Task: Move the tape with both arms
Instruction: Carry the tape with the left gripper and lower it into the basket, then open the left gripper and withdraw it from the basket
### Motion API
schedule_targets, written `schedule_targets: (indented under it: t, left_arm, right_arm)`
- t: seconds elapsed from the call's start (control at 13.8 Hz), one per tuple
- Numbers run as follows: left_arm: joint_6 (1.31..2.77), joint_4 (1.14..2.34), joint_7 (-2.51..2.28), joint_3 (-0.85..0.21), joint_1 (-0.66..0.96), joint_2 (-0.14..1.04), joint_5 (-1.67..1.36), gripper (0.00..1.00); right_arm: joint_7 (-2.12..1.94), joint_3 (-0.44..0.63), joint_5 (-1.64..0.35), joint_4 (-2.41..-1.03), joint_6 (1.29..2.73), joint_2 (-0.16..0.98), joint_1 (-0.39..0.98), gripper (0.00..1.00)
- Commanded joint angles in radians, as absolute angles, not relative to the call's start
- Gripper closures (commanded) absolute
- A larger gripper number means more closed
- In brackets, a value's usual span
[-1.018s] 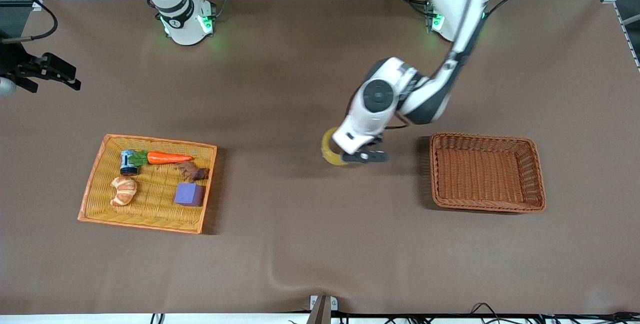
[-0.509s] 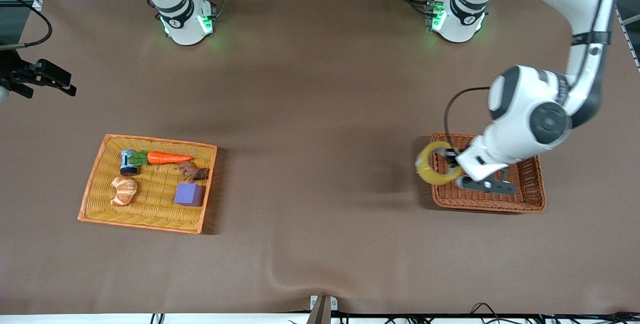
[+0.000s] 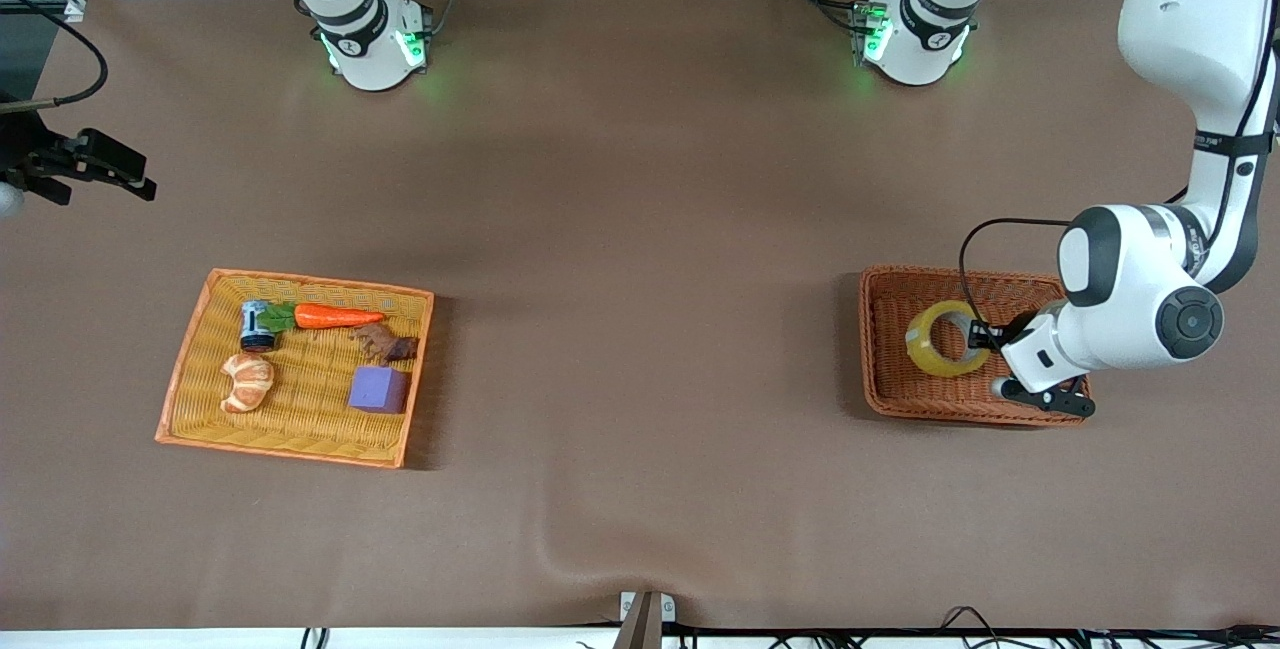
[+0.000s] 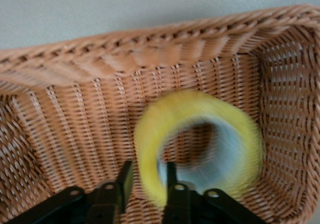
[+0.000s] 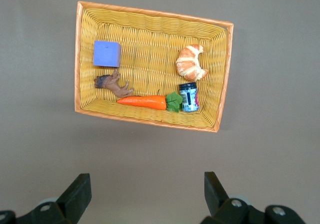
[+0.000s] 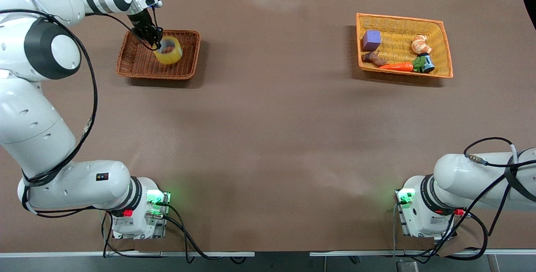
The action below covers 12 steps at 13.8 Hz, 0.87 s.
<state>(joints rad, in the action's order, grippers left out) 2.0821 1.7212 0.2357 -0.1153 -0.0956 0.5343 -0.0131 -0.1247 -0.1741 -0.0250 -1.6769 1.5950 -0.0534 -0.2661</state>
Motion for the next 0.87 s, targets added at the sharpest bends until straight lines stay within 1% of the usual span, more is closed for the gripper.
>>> schedule_targets:
  t: [0.0,0.44,0.51,0.65,0.8]
  left_arm:
    - [2.053,1.658,0.230,-0.129,-0.086,0.511,0.020,0.00]
    - [1.835,1.468,0.235,-0.124,-0.103,0.382,0.020,0.00]
    - [1.794,1.448,0.241,-0.120,-0.112,0.370,0.015,0.00]
    - [1.725,1.433,0.296,-0.133,-0.191,0.364,-0.067,0.00]
    - [1.668,1.372,0.298,-0.130,-0.198,0.364,-0.089,0.00]
  right_arm:
    - [-0.109,-0.186,-0.012,-1.643,1.591,-0.035,-0.281,0.00]
    - [-0.071,-0.183,-0.014,-1.643,1.594,-0.034,-0.285,0.00]
    - [-0.034,-0.183,-0.012,-1.643,1.598,-0.034,-0.279,0.00]
    - [-0.017,-0.183,-0.014,-1.643,1.600,-0.034,-0.278,0.00]
    - [-0.025,-0.184,-0.015,-1.643,1.595,-0.034,-0.281,0.00]
